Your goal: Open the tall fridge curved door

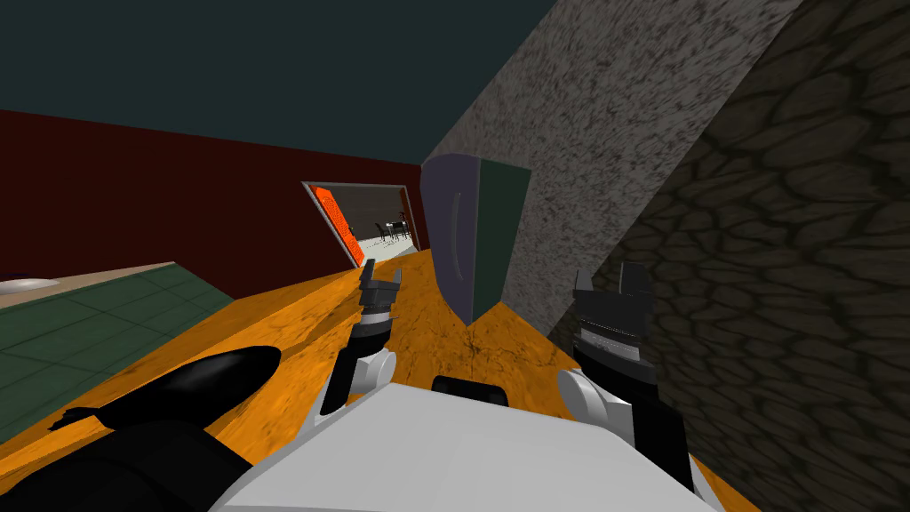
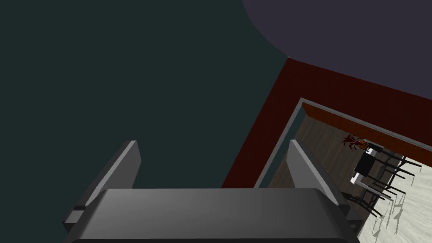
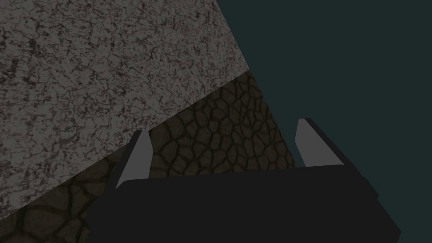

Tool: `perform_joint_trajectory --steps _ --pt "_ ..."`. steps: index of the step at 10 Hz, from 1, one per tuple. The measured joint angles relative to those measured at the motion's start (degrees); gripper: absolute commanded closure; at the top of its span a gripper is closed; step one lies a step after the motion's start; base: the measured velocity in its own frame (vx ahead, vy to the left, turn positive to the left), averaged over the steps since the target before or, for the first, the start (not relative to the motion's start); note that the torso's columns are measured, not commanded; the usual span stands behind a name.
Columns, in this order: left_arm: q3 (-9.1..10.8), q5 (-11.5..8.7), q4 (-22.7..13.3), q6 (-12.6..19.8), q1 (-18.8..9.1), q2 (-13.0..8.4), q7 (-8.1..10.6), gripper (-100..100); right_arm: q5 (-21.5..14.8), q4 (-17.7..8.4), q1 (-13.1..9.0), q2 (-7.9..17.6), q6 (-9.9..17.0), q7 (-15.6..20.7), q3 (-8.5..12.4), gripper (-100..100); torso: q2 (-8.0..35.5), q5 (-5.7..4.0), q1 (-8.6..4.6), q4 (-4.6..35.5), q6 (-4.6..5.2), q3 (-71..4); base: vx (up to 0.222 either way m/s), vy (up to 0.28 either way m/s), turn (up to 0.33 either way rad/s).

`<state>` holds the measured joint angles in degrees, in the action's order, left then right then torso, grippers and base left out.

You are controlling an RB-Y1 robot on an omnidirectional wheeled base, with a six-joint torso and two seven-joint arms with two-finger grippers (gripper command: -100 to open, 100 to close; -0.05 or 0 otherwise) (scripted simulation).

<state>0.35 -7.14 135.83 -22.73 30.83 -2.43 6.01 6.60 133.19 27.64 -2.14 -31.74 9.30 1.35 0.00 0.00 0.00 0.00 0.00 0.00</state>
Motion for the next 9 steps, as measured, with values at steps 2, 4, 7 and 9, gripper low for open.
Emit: perform_joint_trajectory --steps 2,4,7,9 --pt "0.00 0.0 0.0 0.0 0.0 0.0 0.00 0 0.0 0.0 0.0 0.0 0.0 0.0 0.0 0 6.0 0.00 0.00 6.0 0.00 -12.0 0.000 0.000 0.000" --pt "0.00 0.0 0.0 0.0 0.0 0.0 0.00 0 0.0 0.0 0.0 0.0 0.0 0.0 0.0 0 14.2 0.00 0.00 14.2 0.00 -28.5 0.000 0.000 0.000" --pt "0.00 0.0 0.0 0.0 0.0 0.0 0.00 0 0.0 0.0 0.0 0.0 0.0 0.0 0.0 0 26.9 0.00 0.00 26.9 0.00 -53.8 0.000 0.000 0.000" --pt "0.00 0.0 0.0 0.0 0.0 0.0 0.00 0 0.0 0.0 0.0 0.0 0.0 0.0 0.0 0 35.4 0.00 0.00 35.4 0.00 -70.7 0.000 0.000 0.000"
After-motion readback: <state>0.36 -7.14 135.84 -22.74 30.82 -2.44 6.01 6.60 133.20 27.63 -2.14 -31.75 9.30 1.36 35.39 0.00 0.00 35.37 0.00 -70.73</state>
